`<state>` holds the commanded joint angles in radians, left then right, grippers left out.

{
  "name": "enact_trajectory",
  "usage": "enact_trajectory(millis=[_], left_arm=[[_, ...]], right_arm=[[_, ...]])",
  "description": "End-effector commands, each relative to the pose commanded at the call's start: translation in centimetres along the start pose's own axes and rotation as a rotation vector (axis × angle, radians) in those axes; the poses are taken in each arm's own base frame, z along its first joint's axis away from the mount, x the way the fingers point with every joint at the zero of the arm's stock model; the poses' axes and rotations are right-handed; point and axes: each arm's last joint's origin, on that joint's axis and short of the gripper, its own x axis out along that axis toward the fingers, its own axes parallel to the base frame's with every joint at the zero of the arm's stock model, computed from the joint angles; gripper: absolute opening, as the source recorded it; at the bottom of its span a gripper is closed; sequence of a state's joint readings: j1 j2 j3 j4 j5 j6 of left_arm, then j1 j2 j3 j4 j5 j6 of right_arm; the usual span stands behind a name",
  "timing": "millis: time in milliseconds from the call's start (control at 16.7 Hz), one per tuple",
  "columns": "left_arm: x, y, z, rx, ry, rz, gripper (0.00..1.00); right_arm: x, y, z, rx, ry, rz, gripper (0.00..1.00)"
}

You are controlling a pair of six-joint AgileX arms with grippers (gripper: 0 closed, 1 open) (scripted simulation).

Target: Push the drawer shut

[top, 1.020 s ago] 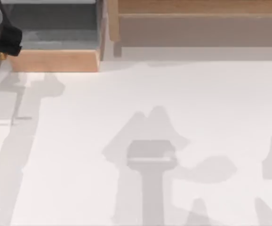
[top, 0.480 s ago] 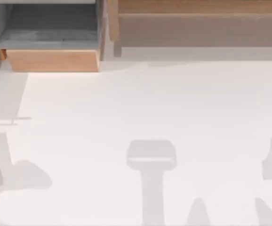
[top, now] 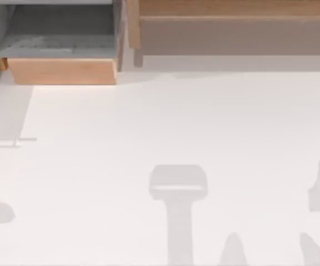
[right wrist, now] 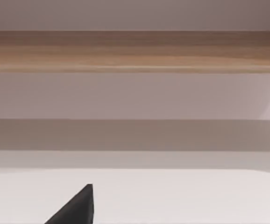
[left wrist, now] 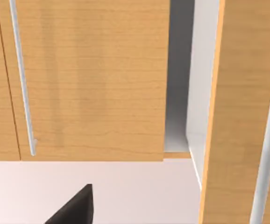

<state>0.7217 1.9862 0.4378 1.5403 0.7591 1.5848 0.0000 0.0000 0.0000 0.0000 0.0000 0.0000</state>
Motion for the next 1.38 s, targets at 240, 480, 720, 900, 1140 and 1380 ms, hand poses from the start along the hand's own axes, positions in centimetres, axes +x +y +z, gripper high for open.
enact_trajectory(millis=[240, 480, 720, 900, 1140, 1380], left_arm=[[0.0, -0.1, 0.1, 0.002, -0.005, -0.004, 1.00], [1.1, -0.1, 0.0, 0.002, -0.005, -0.004, 1.00], [2.5, -0.2, 0.1, 0.002, -0.005, -0.004, 1.00], [2.5, -0.2, 0.1, 0.002, -0.005, -0.004, 0.92], [2.5, -0.2, 0.1, 0.002, -0.005, -0.004, 0.62], [2.5, -0.2, 0.1, 0.002, -0.005, -0.004, 0.32]], right_arm=[[0.0, 0.0, 0.0, 0.000, 0.000, 0.000, 1.00], [0.0, 0.0, 0.0, 0.000, 0.000, 0.000, 1.00], [0.0, 0.0, 0.0, 0.000, 0.000, 0.000, 1.00], [0.0, 0.0, 0.0, 0.000, 0.000, 0.000, 1.00], [0.0, 0.0, 0.0, 0.000, 0.000, 0.000, 1.00], [0.0, 0.0, 0.0, 0.000, 0.000, 0.000, 1.00]])
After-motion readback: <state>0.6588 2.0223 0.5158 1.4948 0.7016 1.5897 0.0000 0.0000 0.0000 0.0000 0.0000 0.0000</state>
